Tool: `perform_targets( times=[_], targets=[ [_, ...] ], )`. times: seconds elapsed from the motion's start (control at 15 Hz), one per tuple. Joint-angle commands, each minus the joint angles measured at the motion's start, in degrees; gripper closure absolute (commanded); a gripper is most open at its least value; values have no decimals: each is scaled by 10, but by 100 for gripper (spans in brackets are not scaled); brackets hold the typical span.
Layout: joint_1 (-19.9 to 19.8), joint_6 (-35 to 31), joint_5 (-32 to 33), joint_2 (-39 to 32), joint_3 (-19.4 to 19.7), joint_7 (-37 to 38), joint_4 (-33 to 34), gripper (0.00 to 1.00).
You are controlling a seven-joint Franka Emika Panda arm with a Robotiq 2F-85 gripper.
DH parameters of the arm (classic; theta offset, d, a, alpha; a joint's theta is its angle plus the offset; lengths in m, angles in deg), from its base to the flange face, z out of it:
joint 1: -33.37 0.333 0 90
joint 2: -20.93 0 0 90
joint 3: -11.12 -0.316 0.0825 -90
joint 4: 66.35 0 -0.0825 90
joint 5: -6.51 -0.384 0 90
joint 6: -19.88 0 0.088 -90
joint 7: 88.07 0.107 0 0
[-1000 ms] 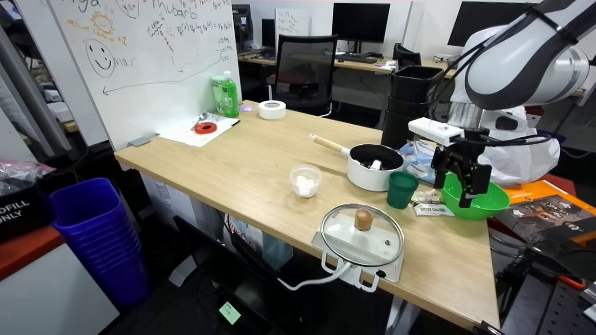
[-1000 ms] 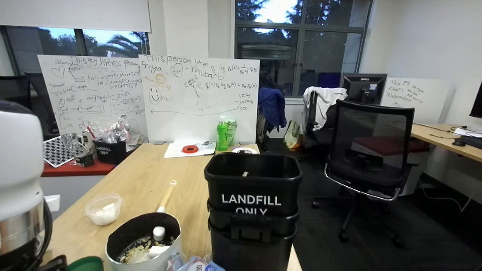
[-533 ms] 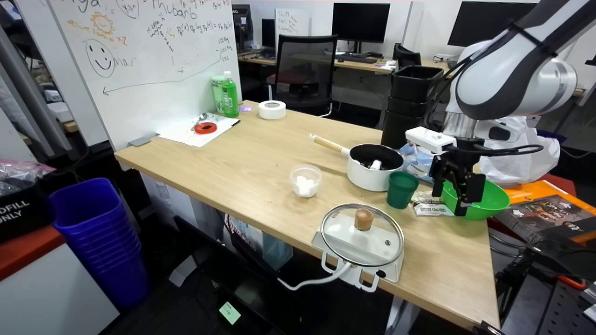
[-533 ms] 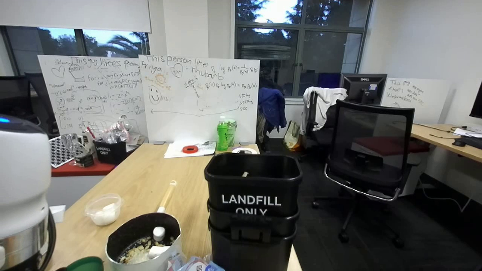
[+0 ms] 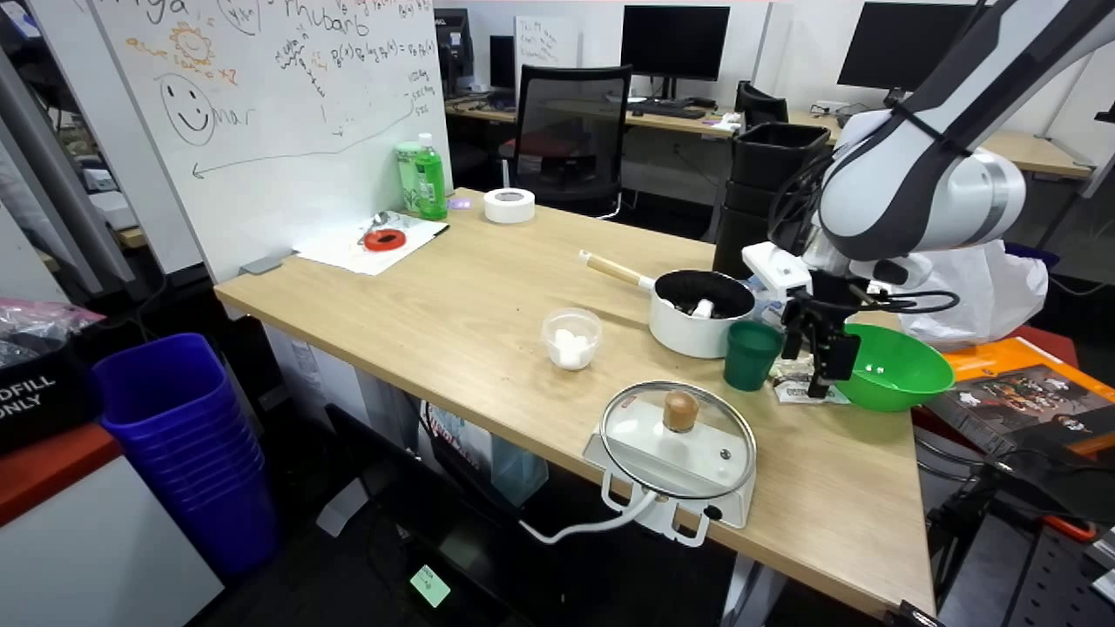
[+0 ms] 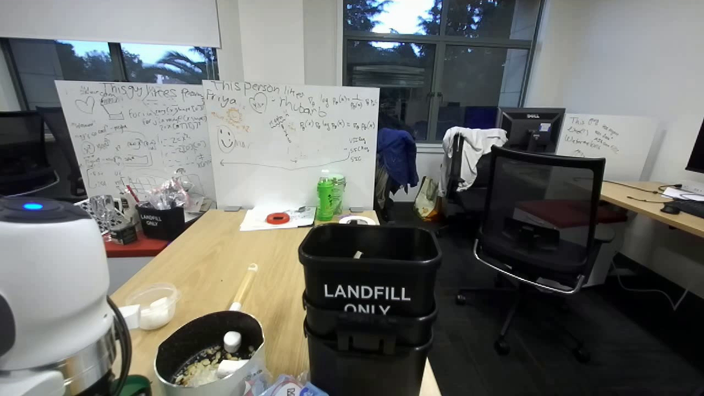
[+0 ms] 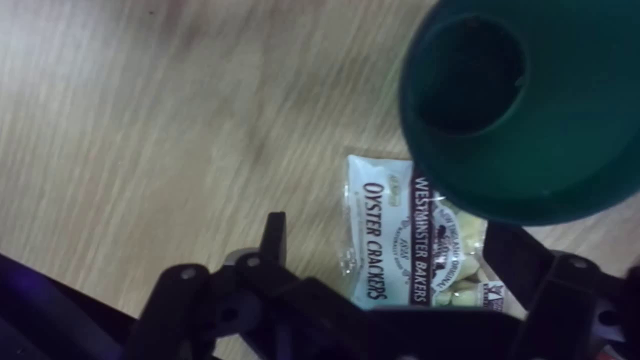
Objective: Take the small bag and move it to the left on the table
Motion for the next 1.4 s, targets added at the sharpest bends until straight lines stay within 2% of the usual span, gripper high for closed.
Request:
perform_targets(
  times=[0.0,0.87,1.0,1.07,1.33],
  targets=[
    [22,-39,-1,-35,28,32,22,0],
    [58,-45,7,-76,64,77,44,2],
    [60,-46,7,-75,66,77,43,16],
    [60,-46,6,-75,66,76,43,32],
    [54,-43,0,-71,61,70,44,60]
  ],
)
